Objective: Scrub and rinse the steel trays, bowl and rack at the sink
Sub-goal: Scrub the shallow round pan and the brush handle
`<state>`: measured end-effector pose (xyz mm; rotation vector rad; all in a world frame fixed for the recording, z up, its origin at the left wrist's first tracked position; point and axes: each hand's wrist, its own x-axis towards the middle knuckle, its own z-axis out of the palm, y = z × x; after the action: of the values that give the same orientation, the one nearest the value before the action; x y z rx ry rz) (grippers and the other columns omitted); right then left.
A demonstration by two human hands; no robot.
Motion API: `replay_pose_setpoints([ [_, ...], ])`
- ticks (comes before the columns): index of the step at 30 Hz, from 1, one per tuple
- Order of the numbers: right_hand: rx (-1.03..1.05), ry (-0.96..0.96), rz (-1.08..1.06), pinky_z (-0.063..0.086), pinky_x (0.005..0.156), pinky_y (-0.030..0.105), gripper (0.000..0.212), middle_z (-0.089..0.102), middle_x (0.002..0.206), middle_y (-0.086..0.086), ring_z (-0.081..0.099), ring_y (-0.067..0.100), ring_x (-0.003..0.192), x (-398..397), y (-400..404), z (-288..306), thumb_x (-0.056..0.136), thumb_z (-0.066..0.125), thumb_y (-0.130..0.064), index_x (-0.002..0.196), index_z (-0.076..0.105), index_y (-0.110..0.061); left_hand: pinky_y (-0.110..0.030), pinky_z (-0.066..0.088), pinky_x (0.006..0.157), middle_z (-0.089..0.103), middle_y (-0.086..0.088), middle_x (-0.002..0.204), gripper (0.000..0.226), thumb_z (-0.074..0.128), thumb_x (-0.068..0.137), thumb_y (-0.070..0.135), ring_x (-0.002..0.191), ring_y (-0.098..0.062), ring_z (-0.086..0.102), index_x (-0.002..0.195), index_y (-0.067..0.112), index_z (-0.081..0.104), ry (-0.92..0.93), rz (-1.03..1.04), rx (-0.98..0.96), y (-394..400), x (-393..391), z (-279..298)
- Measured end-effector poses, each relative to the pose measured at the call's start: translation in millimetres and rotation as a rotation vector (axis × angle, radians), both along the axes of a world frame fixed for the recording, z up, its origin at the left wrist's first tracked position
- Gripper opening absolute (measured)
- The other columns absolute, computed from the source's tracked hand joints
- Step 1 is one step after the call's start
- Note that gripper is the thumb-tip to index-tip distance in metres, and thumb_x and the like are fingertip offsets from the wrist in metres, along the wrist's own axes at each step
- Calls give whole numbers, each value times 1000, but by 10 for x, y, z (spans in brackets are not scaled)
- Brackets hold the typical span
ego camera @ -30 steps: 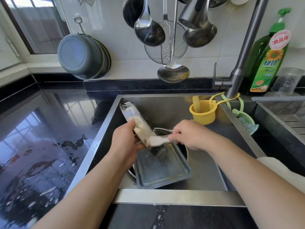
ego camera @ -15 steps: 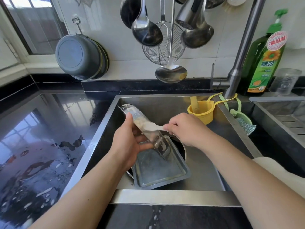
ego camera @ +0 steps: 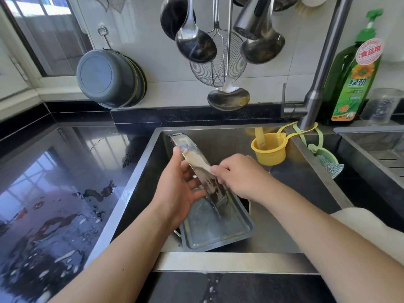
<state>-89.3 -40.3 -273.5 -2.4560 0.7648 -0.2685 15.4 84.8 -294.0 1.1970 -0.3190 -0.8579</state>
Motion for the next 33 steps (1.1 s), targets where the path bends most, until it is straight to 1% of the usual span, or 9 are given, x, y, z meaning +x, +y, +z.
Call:
replay_pose_setpoints([
  [2, 75, 57, 2, 46, 62, 31, 45, 68, 68, 2, 62, 20, 63, -37, -23, -15, 102, 52, -44, 70, 69, -18, -63, 51, 104, 65, -29, 130, 75, 38, 105, 61, 122, -47, 64, 132, -4, 62, 46, 23, -42, 12, 37, -3],
  [4, 133, 264, 7, 48, 61, 31, 42, 65, 65, 2, 59, 21, 57, -171, -125, -62, 101, 55, -43, 72, 69, -17, -55, 57, 99, 69, -24, 119, 54, 47, 106, 46, 117, -40, 69, 126, -1, 65, 83, 89, -113, 48, 107, 10],
  [7, -10, 523, 27, 47, 65, 28, 38, 62, 71, -1, 58, 19, 67, -277, -227, -82, 101, 55, -43, 89, 73, -12, -42, 58, 94, 73, -9, 98, 23, 53, 104, 22, 98, -23, 74, 108, 7, 70, 105, 97, -226, 60, 158, 31],
  [12, -90, 283, 52, 35, 52, 28, 43, 58, 64, -2, 54, 17, 61, -151, -144, -78, 97, 63, -48, 65, 65, -20, -41, 53, 78, 71, -16, 96, 29, 51, 107, 20, 88, -27, 67, 113, -2, 69, -267, 20, 203, -25, 21, -96],
  [18, -170, -27, -13, 38, 57, 34, 47, 60, 67, 0, 57, 23, 70, -40, -163, -89, 98, 60, -50, 60, 59, -21, -48, 59, 83, 74, -17, 90, 35, 49, 109, 24, 83, -29, 70, 111, -4, 69, -191, 85, 154, -20, 72, -49],
  [21, -119, 73, 51, 44, 60, 34, 43, 61, 68, 1, 60, 22, 72, -39, -129, -93, 98, 61, -48, 67, 66, -20, -50, 63, 80, 76, -19, 100, 29, 49, 109, 22, 86, -27, 75, 112, 3, 70, -56, 158, 60, -11, 95, -44],
  [25, -66, 222, 81, 37, 54, 28, 42, 58, 61, 1, 54, 20, 64, -125, -164, -96, 96, 64, -47, 67, 67, -18, -50, 65, 76, 72, -18, 102, 27, 49, 109, 20, 94, -30, 73, 114, 0, 68, 103, 260, -46, -3, 159, -45],
  [31, -80, 407, 69, 39, 57, 29, 38, 65, 70, 2, 53, 16, 63, -215, -251, -45, 95, 66, -48, 71, 72, -19, -54, 62, 88, 64, -19, 103, 18, 50, 106, 6, 103, -31, 63, 107, -3, 65, 141, 254, -137, 6, 170, -39],
  [33, -77, 352, 58, 39, 56, 29, 38, 65, 69, 2, 53, 16, 62, -219, -267, -52, 96, 65, -47, 72, 72, -18, -52, 63, 87, 63, -19, 104, 17, 50, 106, 7, 103, -31, 63, 110, -3, 64, 158, 242, -145, -4, 182, -44],
])
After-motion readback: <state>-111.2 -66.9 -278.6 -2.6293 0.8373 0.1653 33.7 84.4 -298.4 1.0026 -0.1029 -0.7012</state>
